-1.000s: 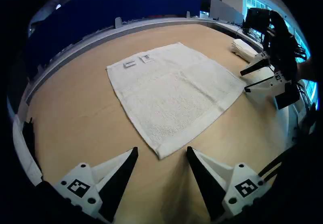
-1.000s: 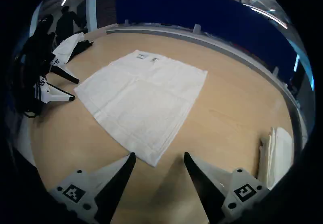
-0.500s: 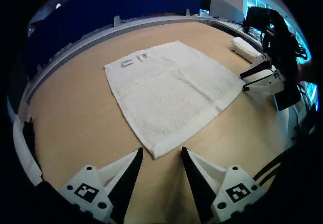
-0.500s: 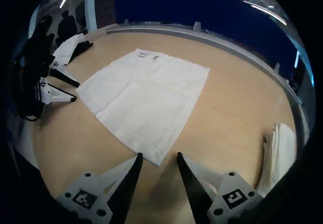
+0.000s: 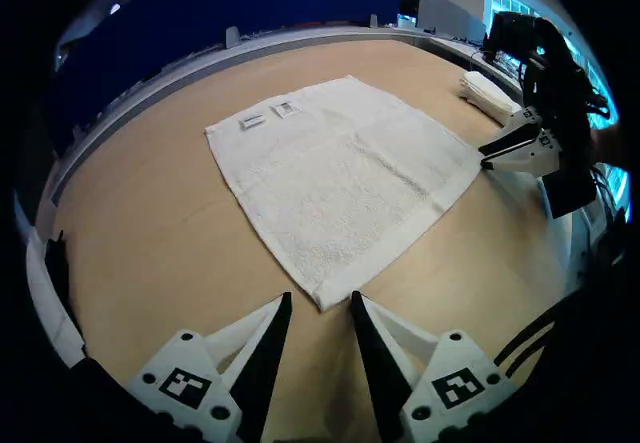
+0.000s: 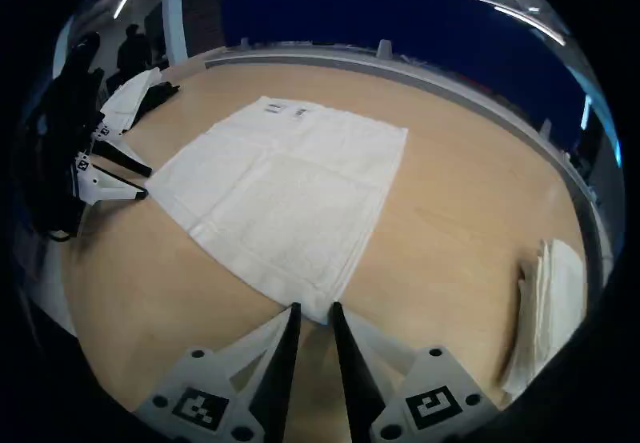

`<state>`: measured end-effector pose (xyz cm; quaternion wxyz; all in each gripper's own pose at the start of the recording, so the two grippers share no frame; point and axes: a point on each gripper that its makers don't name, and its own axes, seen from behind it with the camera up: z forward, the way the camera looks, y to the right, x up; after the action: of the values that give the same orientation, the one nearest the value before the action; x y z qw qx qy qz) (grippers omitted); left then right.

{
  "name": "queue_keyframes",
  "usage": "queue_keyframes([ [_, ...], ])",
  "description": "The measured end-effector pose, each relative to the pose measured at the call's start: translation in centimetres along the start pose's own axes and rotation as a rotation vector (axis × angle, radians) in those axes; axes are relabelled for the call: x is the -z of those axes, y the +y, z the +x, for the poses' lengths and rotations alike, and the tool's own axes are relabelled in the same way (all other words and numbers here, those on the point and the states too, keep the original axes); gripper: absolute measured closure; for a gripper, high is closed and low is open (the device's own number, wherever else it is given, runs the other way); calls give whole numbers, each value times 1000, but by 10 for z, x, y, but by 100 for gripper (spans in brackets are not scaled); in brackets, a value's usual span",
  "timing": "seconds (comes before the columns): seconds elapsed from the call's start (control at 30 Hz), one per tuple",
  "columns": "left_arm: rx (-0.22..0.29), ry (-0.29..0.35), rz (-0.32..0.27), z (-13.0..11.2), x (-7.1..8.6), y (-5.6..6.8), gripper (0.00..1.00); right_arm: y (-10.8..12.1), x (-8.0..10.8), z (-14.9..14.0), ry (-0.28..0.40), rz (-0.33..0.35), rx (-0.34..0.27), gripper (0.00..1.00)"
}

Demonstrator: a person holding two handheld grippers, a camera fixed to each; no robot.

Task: Fold towel

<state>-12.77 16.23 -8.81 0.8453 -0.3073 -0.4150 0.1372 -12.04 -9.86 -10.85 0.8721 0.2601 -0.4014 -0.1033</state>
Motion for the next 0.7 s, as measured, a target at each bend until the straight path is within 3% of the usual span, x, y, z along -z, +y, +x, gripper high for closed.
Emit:
queue_keyframes([
  [0.57,4,-13,6,-1,2,4,67,-3,2,1,-10,6,4,70],
  [0.7,7,-14,11,-1,1,4,72,-4,1,0,-10,11,-1,77],
])
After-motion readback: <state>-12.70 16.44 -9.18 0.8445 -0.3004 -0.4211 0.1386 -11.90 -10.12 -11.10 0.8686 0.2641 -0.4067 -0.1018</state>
